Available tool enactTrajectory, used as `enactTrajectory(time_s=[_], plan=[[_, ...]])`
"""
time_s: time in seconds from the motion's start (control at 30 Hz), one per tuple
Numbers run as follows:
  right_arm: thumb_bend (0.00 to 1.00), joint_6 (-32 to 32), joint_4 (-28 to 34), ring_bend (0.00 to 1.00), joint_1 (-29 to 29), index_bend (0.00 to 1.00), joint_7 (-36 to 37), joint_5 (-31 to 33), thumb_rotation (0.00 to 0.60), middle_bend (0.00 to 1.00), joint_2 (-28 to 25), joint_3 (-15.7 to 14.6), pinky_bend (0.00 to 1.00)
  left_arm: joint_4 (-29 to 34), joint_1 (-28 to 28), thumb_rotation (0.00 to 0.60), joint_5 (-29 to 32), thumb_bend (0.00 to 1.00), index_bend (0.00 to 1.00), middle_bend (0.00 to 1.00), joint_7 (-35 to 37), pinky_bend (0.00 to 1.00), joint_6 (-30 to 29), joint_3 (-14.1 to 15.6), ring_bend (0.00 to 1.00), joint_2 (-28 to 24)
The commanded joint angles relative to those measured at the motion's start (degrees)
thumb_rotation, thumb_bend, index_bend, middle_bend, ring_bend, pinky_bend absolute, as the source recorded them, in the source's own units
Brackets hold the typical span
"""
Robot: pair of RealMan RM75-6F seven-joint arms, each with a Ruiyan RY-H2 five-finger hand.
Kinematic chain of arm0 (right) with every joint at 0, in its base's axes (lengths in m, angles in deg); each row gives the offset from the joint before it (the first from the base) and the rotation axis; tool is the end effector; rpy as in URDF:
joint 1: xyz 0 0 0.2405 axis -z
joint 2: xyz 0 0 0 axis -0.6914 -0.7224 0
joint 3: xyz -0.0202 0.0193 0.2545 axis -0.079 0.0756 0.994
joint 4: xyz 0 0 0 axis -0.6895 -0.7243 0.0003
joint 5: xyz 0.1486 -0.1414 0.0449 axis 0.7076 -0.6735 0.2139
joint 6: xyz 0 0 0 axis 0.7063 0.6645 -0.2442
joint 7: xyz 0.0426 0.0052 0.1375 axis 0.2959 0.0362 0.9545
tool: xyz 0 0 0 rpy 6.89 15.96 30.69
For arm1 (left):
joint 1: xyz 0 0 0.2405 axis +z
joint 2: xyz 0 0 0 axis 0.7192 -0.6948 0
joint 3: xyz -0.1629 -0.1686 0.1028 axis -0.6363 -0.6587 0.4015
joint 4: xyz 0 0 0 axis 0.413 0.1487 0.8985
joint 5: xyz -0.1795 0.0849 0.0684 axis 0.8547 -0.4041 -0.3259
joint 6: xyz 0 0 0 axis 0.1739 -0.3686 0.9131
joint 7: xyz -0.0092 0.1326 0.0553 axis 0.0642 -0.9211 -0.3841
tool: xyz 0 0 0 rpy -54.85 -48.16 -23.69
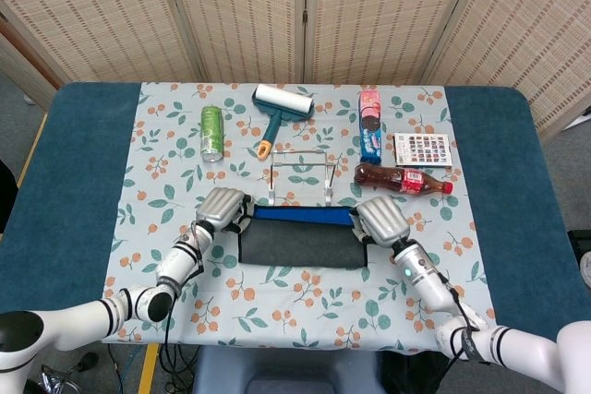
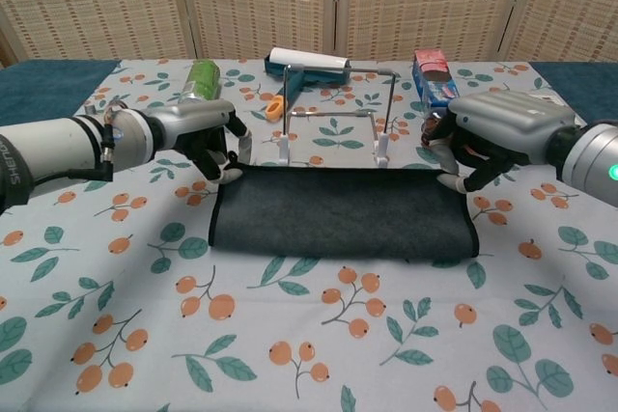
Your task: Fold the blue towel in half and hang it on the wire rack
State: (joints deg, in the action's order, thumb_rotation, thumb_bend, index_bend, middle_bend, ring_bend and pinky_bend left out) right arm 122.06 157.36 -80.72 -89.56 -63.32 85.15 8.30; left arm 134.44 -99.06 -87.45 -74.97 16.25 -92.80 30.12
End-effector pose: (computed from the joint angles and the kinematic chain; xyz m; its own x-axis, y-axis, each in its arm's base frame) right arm -0.1924 -0.3379 -0.0219 0.5150 -0.2088 0.8314 -0.8153 -0.4187 0.3999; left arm -0.1236 0.3982 -0.0569 0.3762 0.4103 0.8308 0.9107 -0.3287 -0.2500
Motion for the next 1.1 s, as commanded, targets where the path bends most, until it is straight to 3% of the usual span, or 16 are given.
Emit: enactTrajectory(time_s=[0.03,0.53,0.67,0.77,0.83,0.93,1.1], plan=[[0.53,-0.5,-0.7,0.86,-0.2,0.68,-0.1,0.7,0.600,0.86,0.4,0.1,1.00,-1.0,-0.7,0.600,0.8,0.48,0.60,1.00,-0.6,1.00,0.2,-0.2,0.95,0.5],[0.53,-2.2,-5.1,0.86,-1.8,0.68,0.5,2.9,0.600,0.85,2.4,0.7,1.00,-7.4,-3.6,0.600,5.0,0.48,0.59,0.99,-3.6,1.00,1.5,-0.3,0.95,3.5],[0.50,-3.0,-6.2,0.85,-2.3,0.68,0.2,3.9,0.600,0.85,3.2,1.0,1.00,-7.9,-3.9,0.600,6.5,0.47,0.51,0.94,-4.9,1.00,0.5,-0.3,0.93,4.0],[0.38,-3.3,-6.8,0.85,-2.5,0.59,-0.7,4.9,0.600,0.85,3.7,1.3,1.00,-7.6,-3.7,0.600,7.9,0.38,0.40,0.89,-6.6,1.00,-1.2,-0.3,0.90,4.2],[0.25,-3.5,-6.8,0.85,-2.6,0.44,-1.0,5.7,0.600,0.85,3.9,1.5,1.00,-7.0,-3.6,0.600,8.8,0.31,0.33,0.85,-7.7,1.00,-2.5,-0.4,0.88,4.3],[0.14,-3.6,-6.7,0.85,-2.7,0.30,-1.6,6.6,0.600,0.85,4.0,1.8,1.00,-5.8,-3.4,0.600,10.3,0.23,0.22,0.78,-9.5,1.00,-4.2,-0.5,0.81,4.2],[0.05,-3.3,-5.9,0.85,-2.7,0.16,-1.9,7.4,0.600,0.85,3.5,2.1,1.00,-3.2,-2.9,0.600,12.7,0.17,0.08,0.57,-13.0,1.00,-8.1,-0.7,0.64,3.8]])
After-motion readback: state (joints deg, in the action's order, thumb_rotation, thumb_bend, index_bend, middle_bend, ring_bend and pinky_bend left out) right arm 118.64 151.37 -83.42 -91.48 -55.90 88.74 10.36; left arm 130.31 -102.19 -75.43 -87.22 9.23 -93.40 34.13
